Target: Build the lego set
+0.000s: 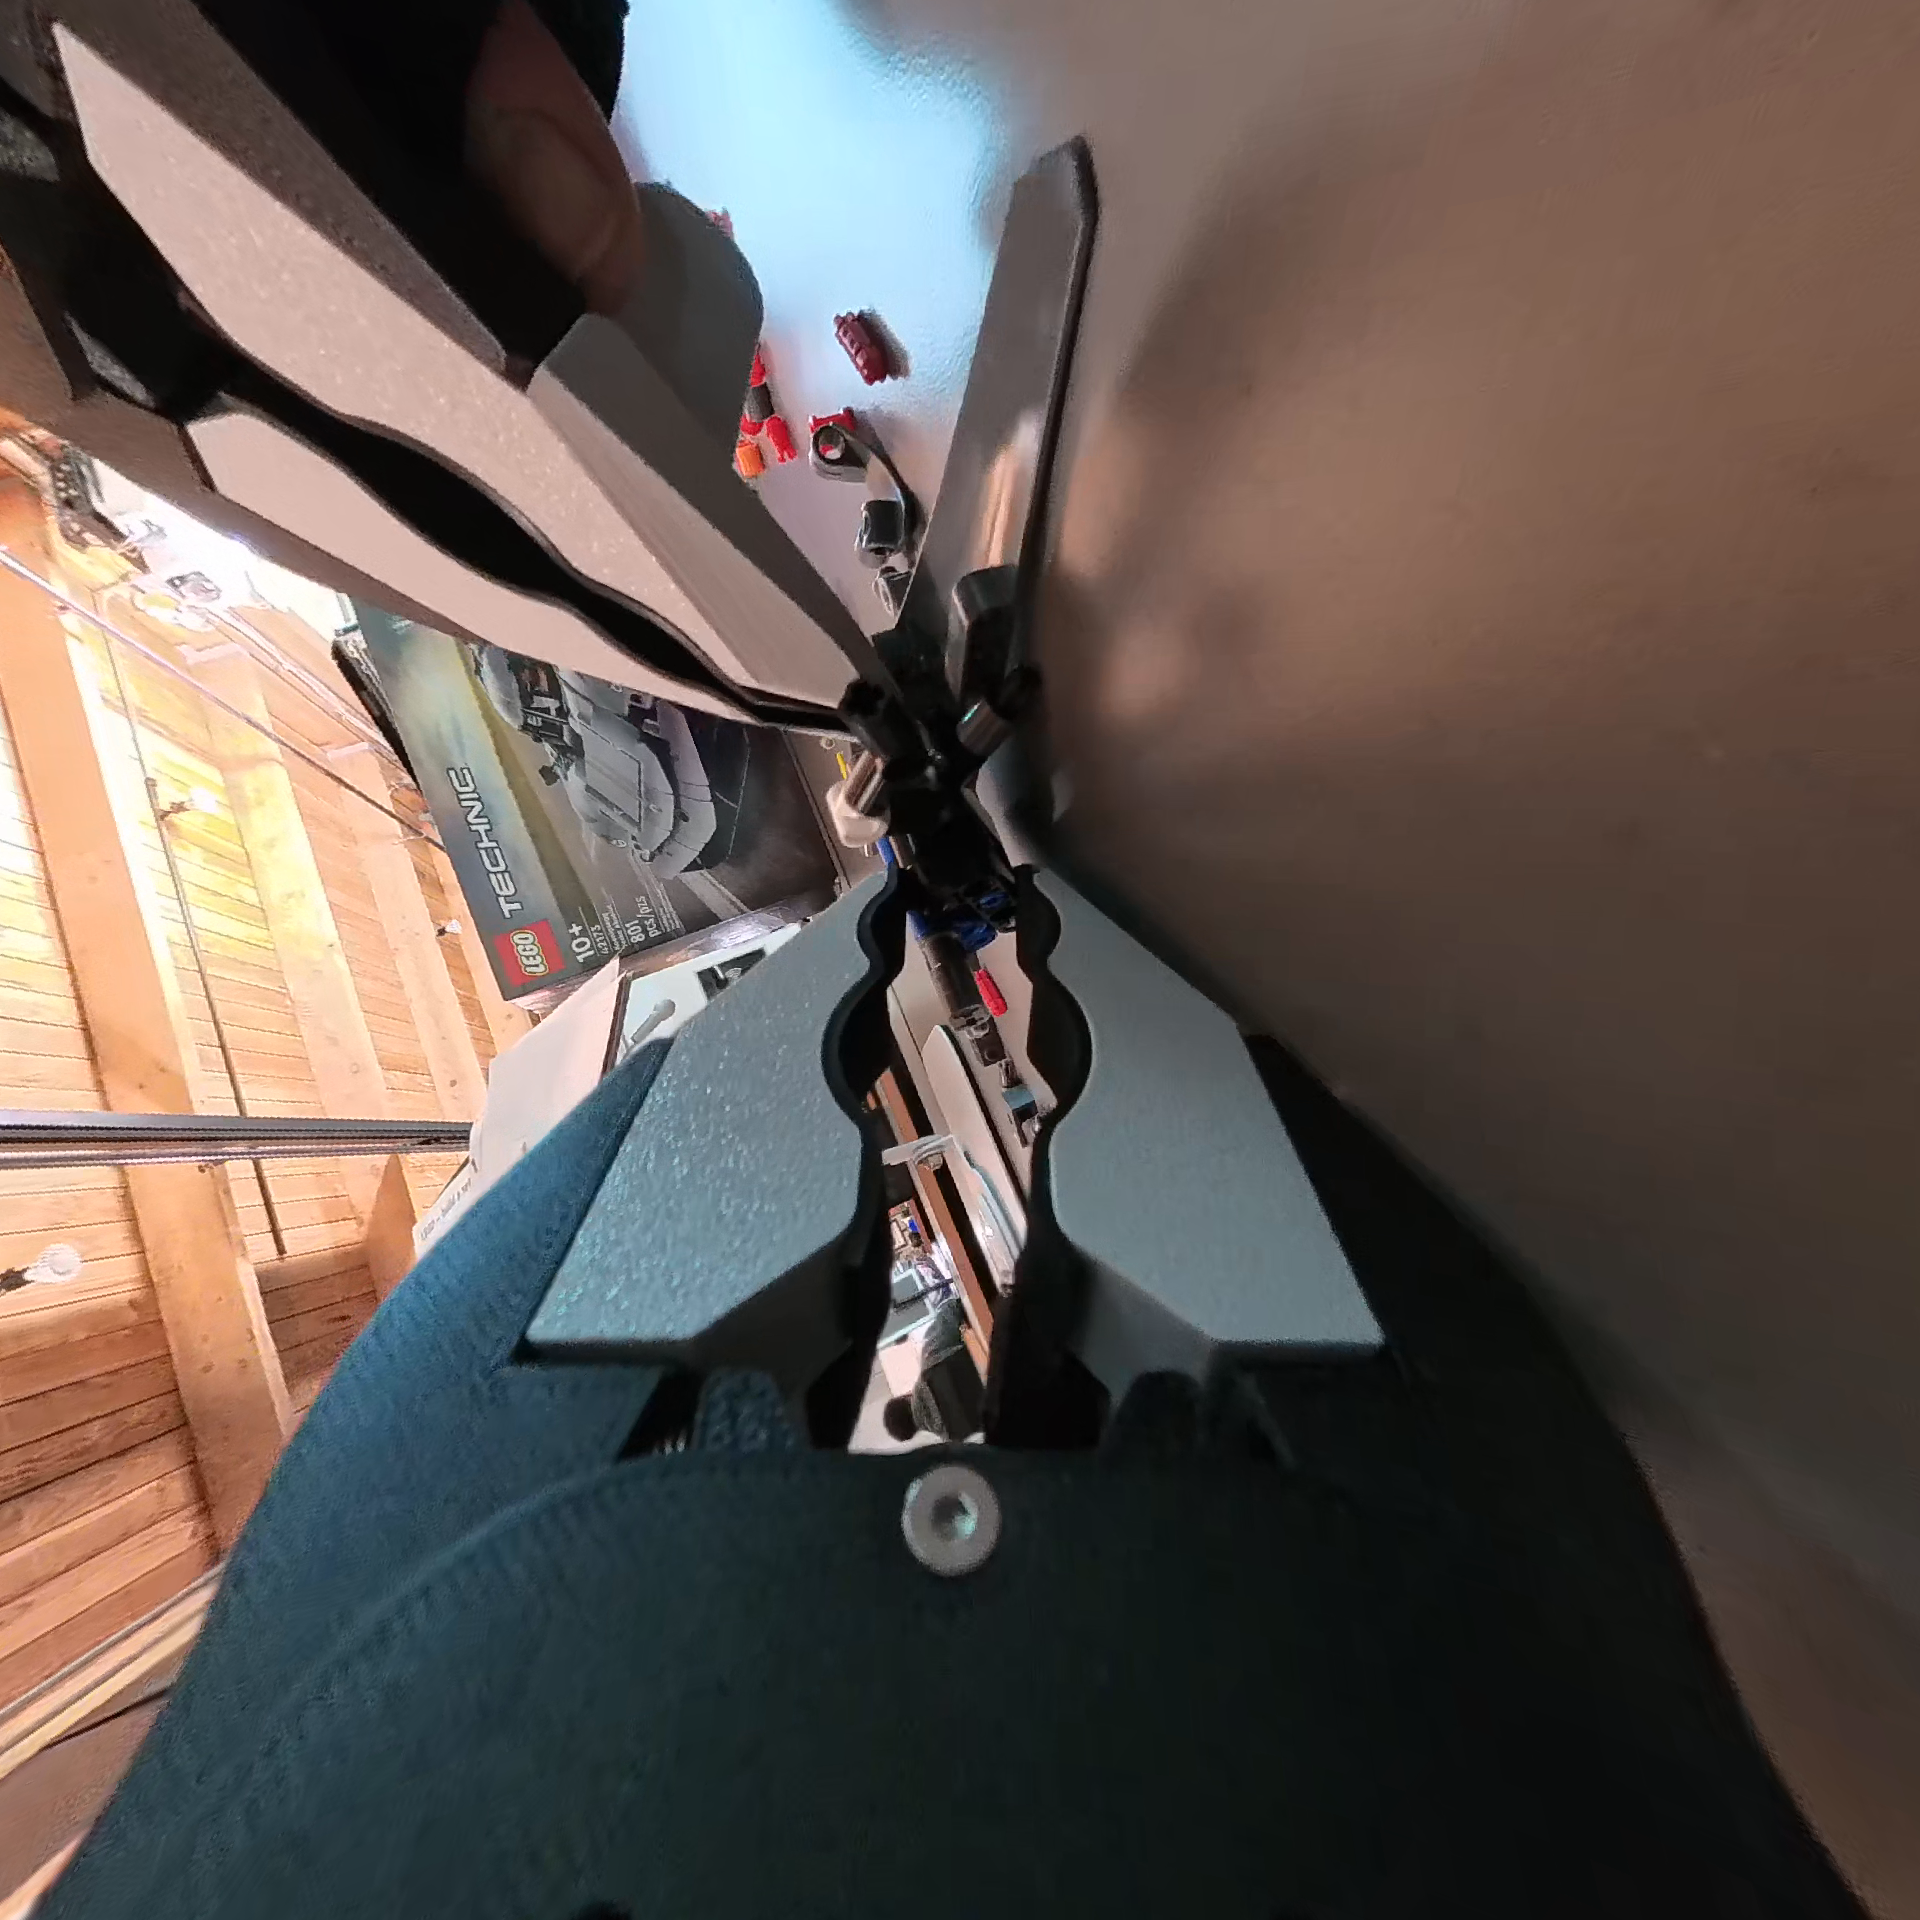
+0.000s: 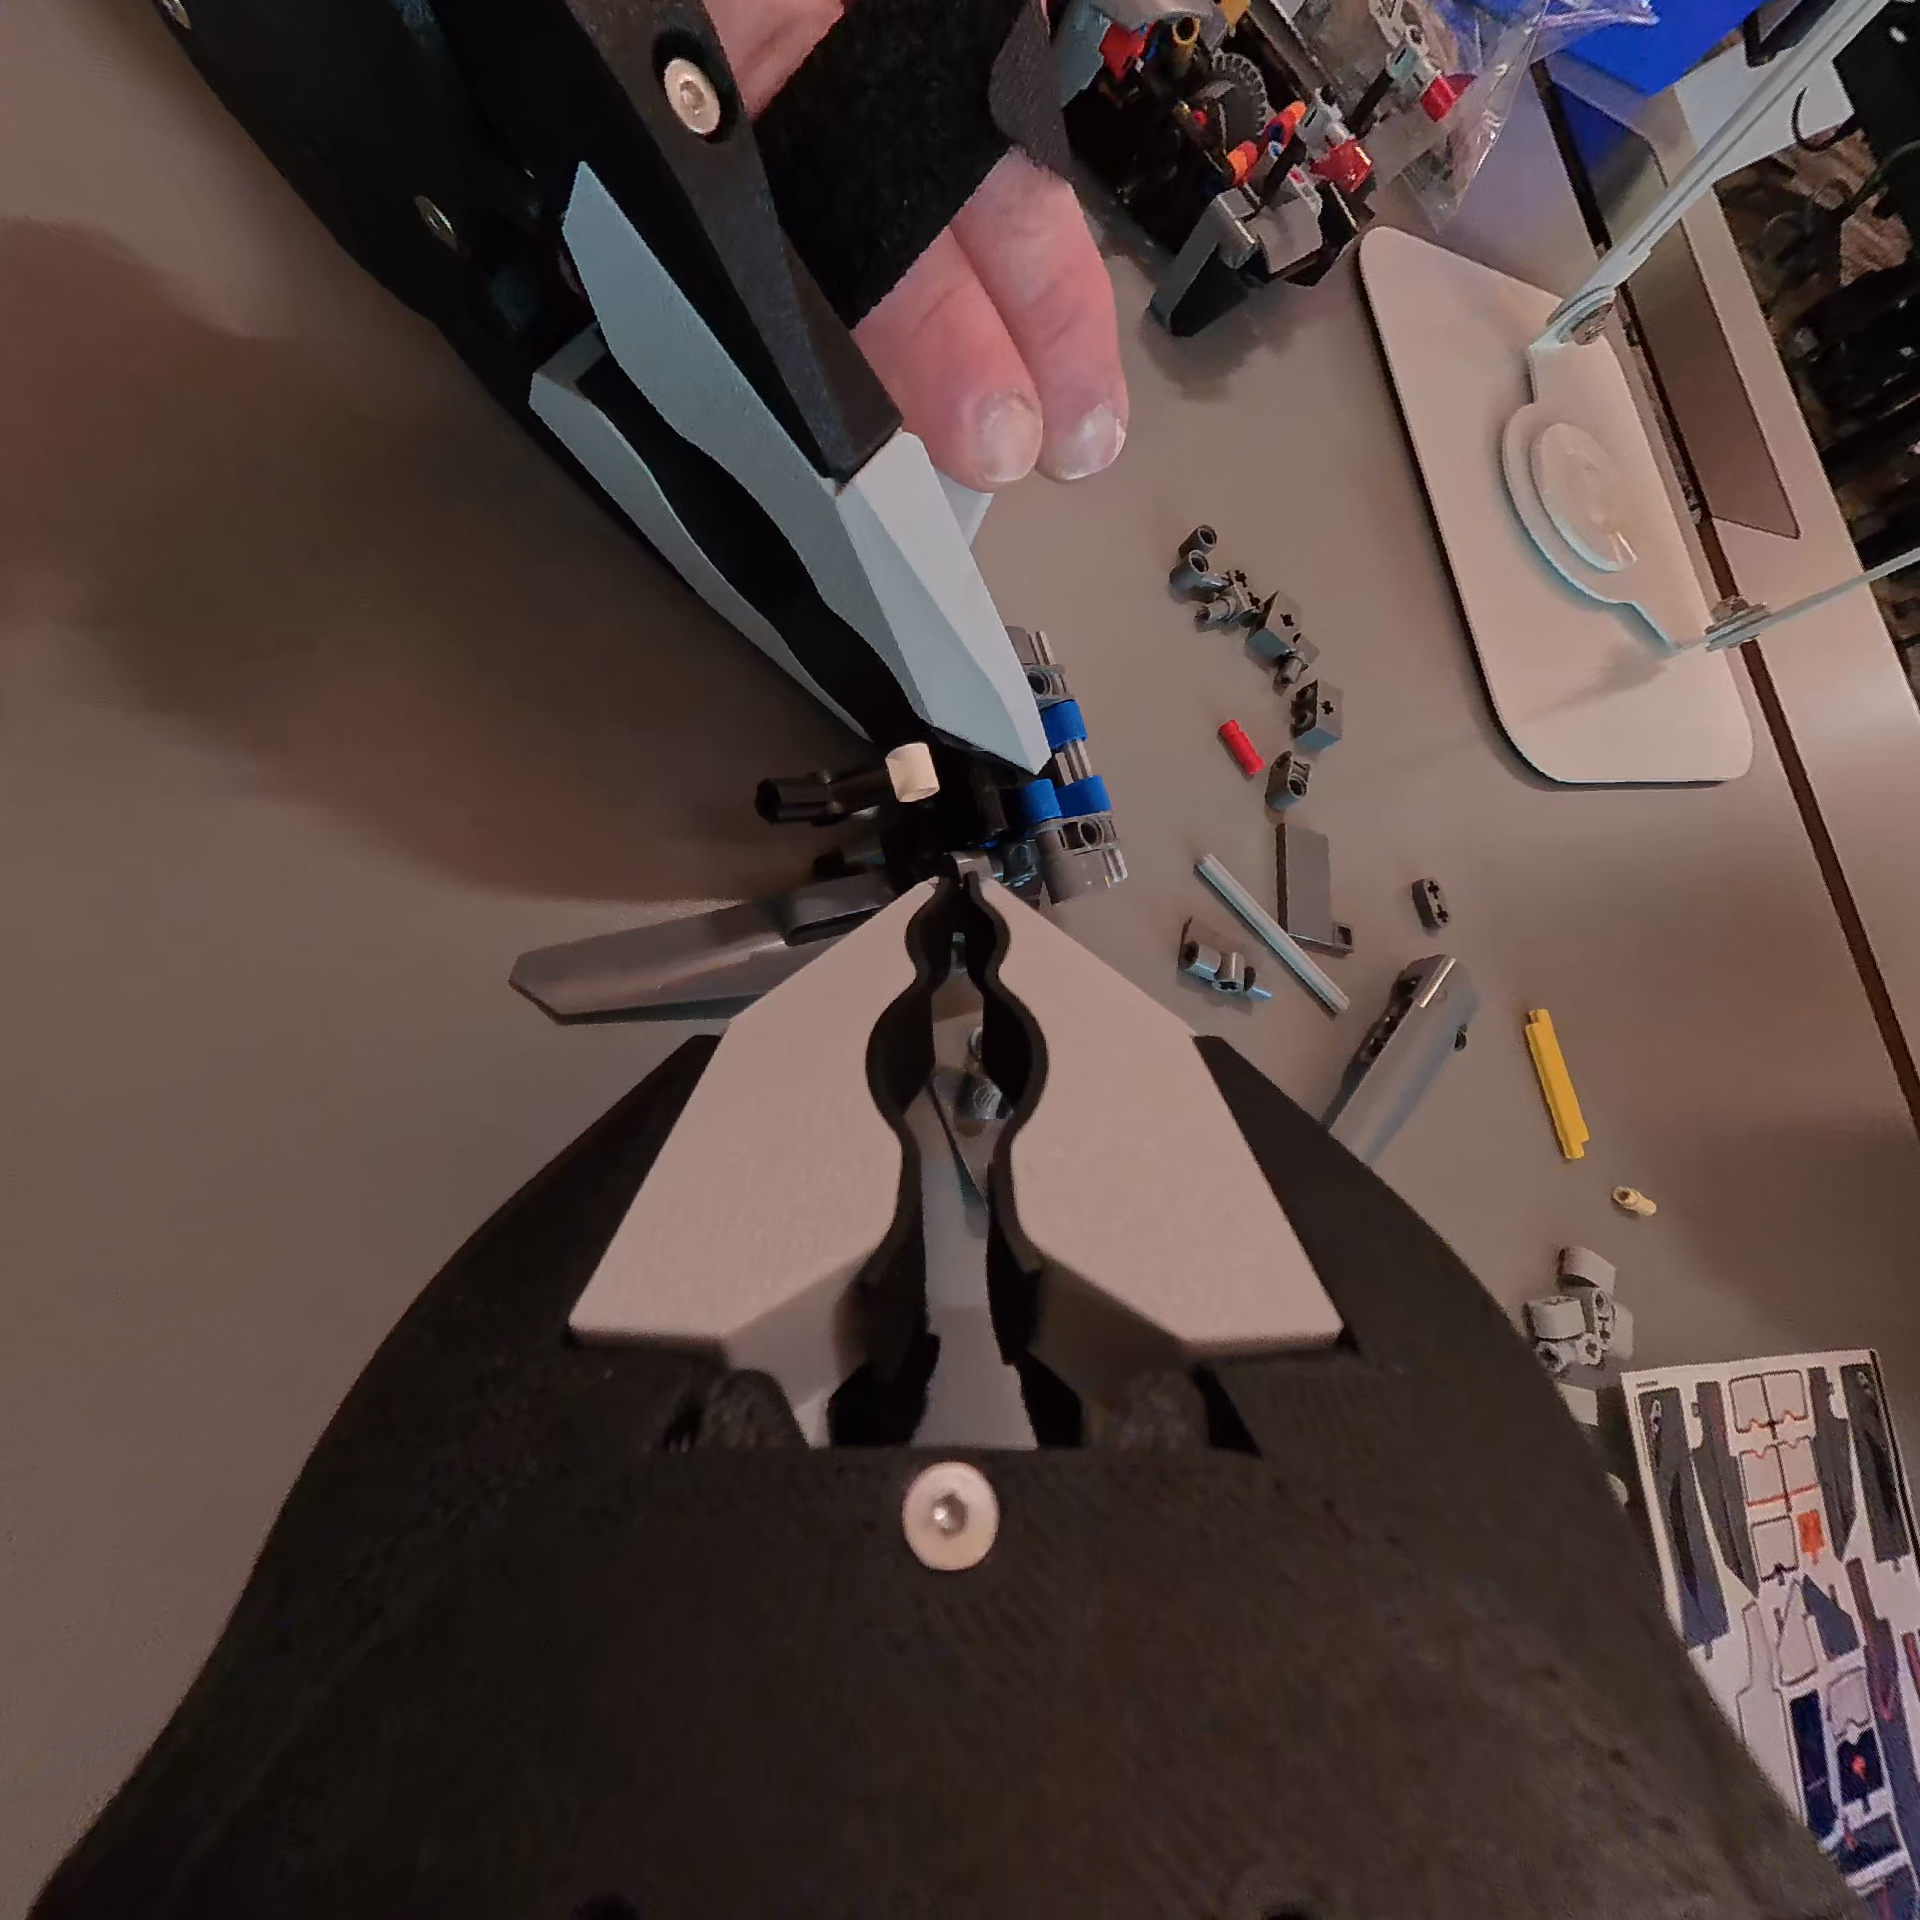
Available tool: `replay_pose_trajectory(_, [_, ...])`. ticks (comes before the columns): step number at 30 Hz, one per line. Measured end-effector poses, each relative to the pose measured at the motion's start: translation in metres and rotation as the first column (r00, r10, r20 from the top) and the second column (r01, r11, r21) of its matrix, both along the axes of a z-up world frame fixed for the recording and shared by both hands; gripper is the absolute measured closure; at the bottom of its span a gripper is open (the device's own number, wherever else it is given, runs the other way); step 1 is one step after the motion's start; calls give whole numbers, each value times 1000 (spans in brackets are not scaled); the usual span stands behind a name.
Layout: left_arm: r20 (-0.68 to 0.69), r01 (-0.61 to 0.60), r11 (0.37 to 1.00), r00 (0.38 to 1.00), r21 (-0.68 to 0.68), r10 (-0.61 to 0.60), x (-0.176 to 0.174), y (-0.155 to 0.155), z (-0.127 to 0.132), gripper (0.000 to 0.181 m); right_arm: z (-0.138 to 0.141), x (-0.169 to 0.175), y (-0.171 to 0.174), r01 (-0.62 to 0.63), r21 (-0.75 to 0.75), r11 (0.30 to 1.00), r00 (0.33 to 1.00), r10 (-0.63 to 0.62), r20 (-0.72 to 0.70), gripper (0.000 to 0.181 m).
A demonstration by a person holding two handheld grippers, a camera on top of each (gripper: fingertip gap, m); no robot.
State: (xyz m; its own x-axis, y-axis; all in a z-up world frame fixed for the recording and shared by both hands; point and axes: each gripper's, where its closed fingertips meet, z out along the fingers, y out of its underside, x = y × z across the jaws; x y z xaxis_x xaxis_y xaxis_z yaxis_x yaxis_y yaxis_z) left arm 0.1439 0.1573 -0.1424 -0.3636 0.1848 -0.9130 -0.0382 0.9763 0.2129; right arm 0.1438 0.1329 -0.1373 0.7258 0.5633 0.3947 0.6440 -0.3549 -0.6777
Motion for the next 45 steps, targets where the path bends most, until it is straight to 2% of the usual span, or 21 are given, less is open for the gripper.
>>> replay_pose_trajectory(28, [24,-7,1000,1000,6,7,0,0,1,163,1,-15,0,-47,27,999,999,47,-16,181])
replay_pose_trajectory(35, [30,3,1000,1000,-27,-3,-1,-2,2,163,2,-15,0,-55,39,998,998,56,-25,181])
replay_pose_trajectory(45, [-25,1,990,1000,-144,-5,-5,0,3,158,1,-16,0,-59,36,998,998,60,-32,181])
